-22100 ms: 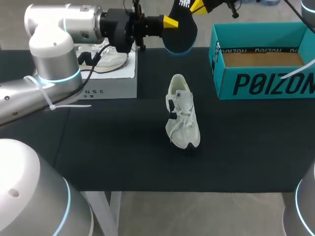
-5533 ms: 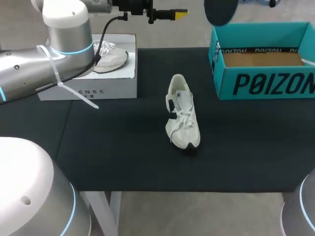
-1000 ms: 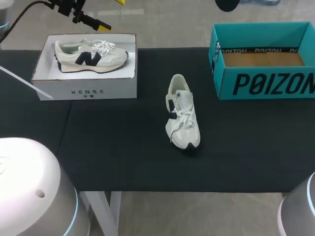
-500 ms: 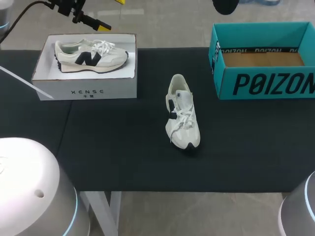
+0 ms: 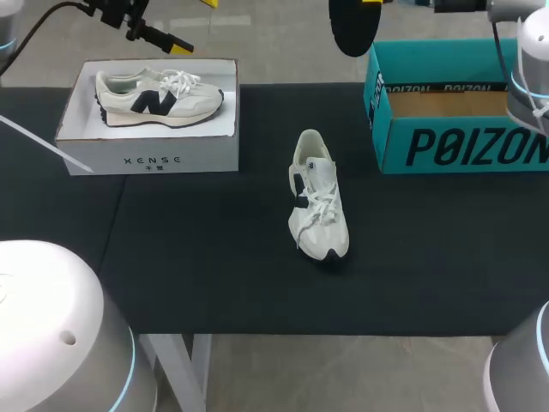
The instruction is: Take the shoe out of the shoebox, open the shoe tongue, remove and reinsert the insole, then place the shoe into the shoebox
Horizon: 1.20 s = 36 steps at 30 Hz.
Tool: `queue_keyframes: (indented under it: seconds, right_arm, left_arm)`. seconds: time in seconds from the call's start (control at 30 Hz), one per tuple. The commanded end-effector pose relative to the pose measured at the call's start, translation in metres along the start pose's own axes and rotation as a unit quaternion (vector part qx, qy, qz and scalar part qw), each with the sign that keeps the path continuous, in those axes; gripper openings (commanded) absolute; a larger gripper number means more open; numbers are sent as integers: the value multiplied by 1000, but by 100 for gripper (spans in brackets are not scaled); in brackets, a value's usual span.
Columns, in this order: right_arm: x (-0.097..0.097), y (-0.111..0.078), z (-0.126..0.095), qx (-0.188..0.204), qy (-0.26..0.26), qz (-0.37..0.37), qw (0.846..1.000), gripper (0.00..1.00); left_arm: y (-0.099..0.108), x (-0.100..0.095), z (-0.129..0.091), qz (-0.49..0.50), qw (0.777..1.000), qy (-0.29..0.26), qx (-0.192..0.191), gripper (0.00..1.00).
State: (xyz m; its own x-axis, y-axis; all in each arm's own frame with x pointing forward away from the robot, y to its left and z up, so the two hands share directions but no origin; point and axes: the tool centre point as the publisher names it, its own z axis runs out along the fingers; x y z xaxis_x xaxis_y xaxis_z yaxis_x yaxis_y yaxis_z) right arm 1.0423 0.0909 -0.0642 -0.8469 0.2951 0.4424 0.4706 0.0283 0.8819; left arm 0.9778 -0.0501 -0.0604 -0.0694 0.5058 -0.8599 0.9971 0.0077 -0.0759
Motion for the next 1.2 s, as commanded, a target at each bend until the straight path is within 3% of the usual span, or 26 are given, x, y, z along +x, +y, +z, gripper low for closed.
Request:
queue_keyframes:
  seconds: [0.03, 0.27, 0.9, 0.97, 1.2]
  right_arm:
    - [-2, -19, 32, -15, 3, 14, 1000, 0]
    - [12, -62, 52, -7, 0, 62, 998, 0]
    - [10, -64, 55, 1, -7, 51, 999, 0]
    - [5, -74, 62, 60, -49, 53, 996, 0]
    - [-19, -120, 71, 65, -106, 34, 992, 0]
  left_arm:
    - [0, 0, -1, 0, 1000, 3, 0, 100]
    - [0, 0, -1, 0, 1000, 3, 0, 100]
    - [0, 0, -1, 0, 1000, 3, 0, 100]
    - [0, 0, -1, 0, 1000, 3, 0, 100]
    - [0, 0, -1, 0, 1000, 3, 0, 100]
